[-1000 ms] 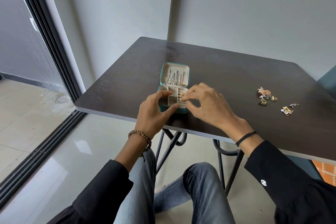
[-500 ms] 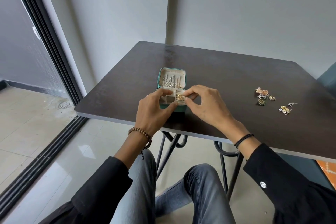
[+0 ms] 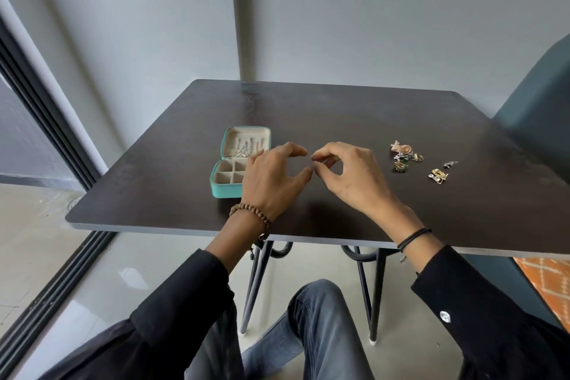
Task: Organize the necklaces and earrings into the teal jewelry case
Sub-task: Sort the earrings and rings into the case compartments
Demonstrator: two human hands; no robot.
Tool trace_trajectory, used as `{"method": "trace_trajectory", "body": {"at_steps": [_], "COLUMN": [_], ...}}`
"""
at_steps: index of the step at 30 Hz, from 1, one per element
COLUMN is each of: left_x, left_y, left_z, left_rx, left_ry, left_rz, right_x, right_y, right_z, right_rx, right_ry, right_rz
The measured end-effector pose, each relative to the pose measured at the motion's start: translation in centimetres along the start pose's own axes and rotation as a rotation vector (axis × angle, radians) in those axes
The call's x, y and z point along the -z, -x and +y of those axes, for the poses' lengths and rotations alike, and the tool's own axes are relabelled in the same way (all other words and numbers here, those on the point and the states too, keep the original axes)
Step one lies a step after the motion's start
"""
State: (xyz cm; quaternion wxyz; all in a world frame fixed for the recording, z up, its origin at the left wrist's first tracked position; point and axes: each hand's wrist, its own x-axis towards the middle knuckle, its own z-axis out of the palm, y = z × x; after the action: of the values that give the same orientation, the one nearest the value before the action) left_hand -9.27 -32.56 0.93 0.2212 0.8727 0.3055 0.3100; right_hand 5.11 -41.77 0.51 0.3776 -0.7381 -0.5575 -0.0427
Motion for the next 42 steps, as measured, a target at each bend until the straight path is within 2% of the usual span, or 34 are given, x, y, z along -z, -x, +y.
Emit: {"method": "trace_trajectory", "body": {"at_steps": [7,14,20,28,33,37,42], "left_x": [-5.3,-11.1,-14.4,-15.5,-15.4,-14.7,-13.4], "left_y": [-2.3,-3.7,-4.9,-5.8,-5.8,-5.3,-5.0], "left_z": [4.7,7.4,8.2,8.0,8.2,8.4,8.9], "left_rx": [-0.104,-0.185,-0.307,-0.302,-0.285,-0.266,-0.197], "left_ry": [-0.004,0.033,-0.039,-0.102,-0.09,0.012,0.21], "left_rz": [-0.129,-0.394,-0.521,-0.506,-0.492,-0.426,-0.269], "right_x": [3.8,6.6,7.8,7.8,8.0,8.2,8.3], "right_y": [1.1,1.0,0.2,-0.3,-0.3,-0.1,0.3], "right_z": [5.8,11.4,13.9,14.8,13.9,13.5,12.2], "right_rx": [-0.139,-0.321,-0.43,-0.418,-0.337,-0.308,-0.252], "right_ry": [0.09,0.259,0.341,0.3,0.438,0.449,0.281], "right_rz": [0.022,0.06,-0.043,-0.012,-0.026,-0.006,0.097]}}
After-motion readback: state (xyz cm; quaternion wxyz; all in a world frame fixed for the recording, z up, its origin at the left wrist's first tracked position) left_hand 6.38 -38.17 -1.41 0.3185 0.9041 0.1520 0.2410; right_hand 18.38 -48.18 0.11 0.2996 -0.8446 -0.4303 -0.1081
